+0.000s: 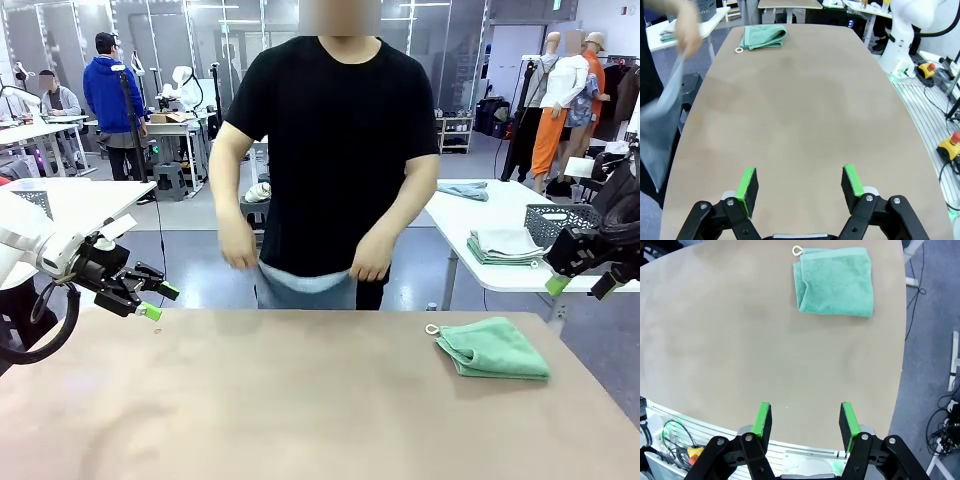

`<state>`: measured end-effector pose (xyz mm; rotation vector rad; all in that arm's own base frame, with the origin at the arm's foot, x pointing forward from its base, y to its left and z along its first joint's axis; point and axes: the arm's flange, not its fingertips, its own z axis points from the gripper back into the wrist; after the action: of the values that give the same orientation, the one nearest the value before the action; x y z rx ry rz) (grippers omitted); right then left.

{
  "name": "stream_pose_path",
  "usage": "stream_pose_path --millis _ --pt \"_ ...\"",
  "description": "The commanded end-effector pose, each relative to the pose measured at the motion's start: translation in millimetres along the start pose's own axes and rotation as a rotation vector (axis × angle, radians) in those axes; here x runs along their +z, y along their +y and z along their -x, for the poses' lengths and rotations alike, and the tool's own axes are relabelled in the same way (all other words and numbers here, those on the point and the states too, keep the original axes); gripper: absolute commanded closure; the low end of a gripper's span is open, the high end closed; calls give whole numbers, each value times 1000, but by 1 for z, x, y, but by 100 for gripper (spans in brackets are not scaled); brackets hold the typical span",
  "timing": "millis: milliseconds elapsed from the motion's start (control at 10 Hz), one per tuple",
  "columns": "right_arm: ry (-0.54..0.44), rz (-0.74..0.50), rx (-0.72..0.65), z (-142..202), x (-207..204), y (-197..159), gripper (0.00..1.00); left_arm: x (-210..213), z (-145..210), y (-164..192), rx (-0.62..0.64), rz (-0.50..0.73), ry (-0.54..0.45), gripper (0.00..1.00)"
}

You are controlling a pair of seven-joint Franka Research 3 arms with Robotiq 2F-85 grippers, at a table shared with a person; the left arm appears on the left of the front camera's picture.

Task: Fold the towels and place them in the basket.
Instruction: When a person lays out a Towel with hook on the table, fold it in half twice.

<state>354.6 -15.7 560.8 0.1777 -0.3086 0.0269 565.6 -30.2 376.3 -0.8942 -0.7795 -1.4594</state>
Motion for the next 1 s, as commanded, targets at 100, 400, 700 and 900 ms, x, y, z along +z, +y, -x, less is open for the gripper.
stream_pose_path --millis 100,400,700,900 --pt "5 -15 -5 1 2 0 32 1 0 0 -17 5 2 15" --pt "5 -15 -5 1 2 0 32 1 0 0 -17 5 2 15" --pt "5 -15 -5 1 2 0 32 1 0 0 -17 5 2 15" --pt "5 -15 -5 1 2 0 32 1 0 0 -17 5 2 15"
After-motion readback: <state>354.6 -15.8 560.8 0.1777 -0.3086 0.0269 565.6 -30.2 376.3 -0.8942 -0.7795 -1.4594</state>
